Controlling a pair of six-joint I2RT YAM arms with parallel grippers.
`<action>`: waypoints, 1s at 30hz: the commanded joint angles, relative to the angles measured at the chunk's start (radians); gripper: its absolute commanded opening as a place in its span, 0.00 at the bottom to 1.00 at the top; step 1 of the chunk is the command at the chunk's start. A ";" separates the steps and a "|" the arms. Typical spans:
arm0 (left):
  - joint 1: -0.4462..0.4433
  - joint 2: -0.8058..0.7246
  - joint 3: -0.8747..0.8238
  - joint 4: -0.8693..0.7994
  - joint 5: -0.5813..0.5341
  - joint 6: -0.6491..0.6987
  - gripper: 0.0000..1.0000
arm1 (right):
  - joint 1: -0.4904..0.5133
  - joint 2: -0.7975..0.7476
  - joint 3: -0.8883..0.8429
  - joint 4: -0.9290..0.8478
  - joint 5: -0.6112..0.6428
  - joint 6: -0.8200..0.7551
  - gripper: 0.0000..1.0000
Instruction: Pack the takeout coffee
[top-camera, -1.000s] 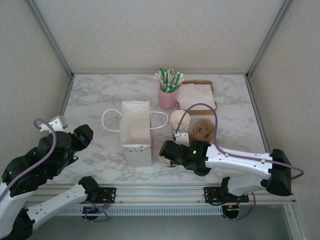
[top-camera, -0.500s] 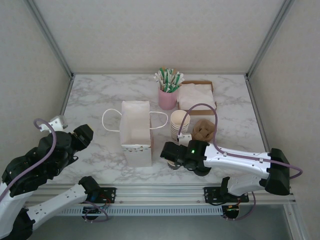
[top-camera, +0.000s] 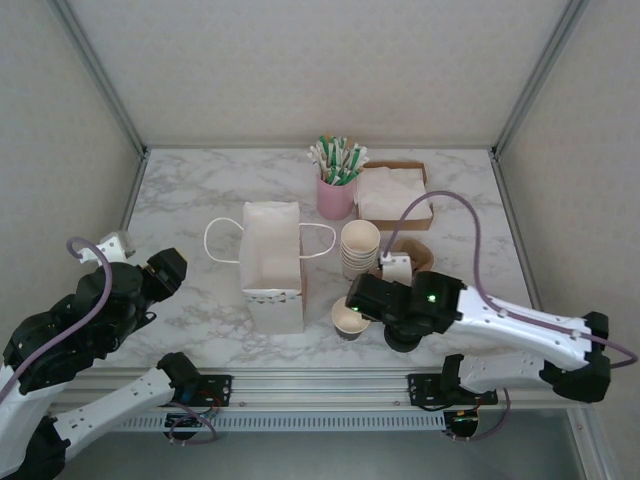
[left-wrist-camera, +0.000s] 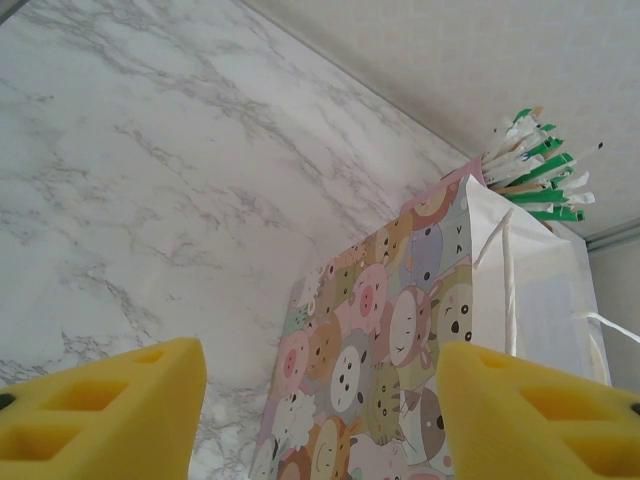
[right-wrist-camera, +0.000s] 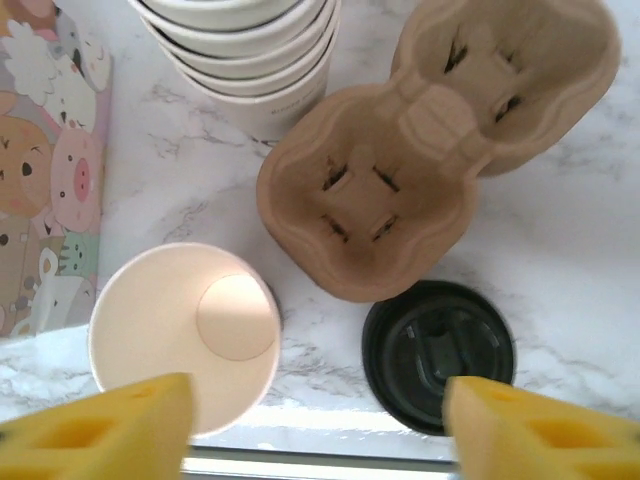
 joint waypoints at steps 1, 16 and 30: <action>-0.010 0.014 0.020 -0.028 -0.011 -0.012 0.63 | -0.006 -0.074 -0.008 -0.082 0.083 -0.017 0.74; -0.009 0.022 -0.017 -0.040 0.003 -0.062 0.66 | -0.057 -0.452 -0.411 0.059 0.030 0.060 0.81; -0.009 0.018 -0.061 -0.016 0.016 -0.089 0.66 | -0.260 -0.312 -0.502 0.223 -0.233 -0.197 0.84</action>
